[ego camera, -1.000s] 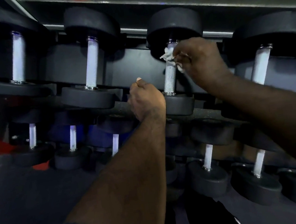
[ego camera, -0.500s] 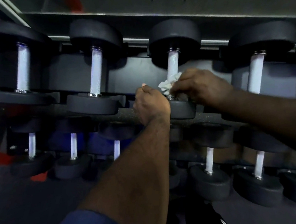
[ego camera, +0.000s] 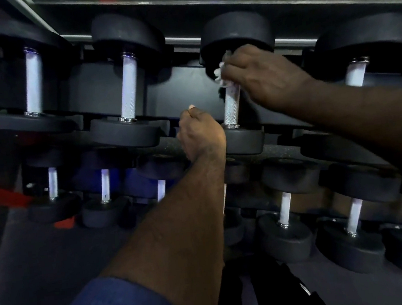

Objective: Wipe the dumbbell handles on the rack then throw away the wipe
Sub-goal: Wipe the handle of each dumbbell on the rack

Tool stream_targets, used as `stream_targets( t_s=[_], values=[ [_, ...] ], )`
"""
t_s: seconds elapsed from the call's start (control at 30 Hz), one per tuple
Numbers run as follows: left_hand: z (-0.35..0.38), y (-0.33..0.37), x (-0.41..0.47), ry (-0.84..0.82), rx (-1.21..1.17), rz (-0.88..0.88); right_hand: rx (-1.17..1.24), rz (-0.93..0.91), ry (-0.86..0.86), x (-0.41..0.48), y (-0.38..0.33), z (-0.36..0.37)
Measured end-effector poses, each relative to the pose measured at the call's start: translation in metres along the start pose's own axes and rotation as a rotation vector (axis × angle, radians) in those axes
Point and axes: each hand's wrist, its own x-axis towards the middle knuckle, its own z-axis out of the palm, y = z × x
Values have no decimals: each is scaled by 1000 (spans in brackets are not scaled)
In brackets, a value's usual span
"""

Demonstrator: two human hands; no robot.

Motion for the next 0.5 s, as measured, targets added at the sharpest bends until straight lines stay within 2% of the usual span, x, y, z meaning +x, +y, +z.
stream_targets(
  t_s=[0.07,0.17,0.2,0.23,0.33,0.37,0.4,0.47,0.5],
  values=[
    [2,-1,2,6,21,17,-56,-111,-55,-1,-9,6],
    [4,-3,4,36,29,12,-14,-444,-263,-16,-27,0],
    [4,-4,5,40,22,6,-6,-506,-293,-12,-20,-7],
    [7,-6,7,43,5,9,-22,-492,-288,-3,-9,-11],
    [10,-9,8,68,-50,6,-79,-248,-208,17,23,-17],
    [9,-9,8,78,-60,1,-110,-262,-225,21,15,-18],
    [8,-8,8,73,-56,-1,-138,-352,-275,17,3,-14],
    [7,-7,7,81,-40,-2,-35,-452,-451,-1,-21,-10],
    [8,-7,6,84,-37,-1,-40,-448,-459,-2,-21,-13]
  ],
)
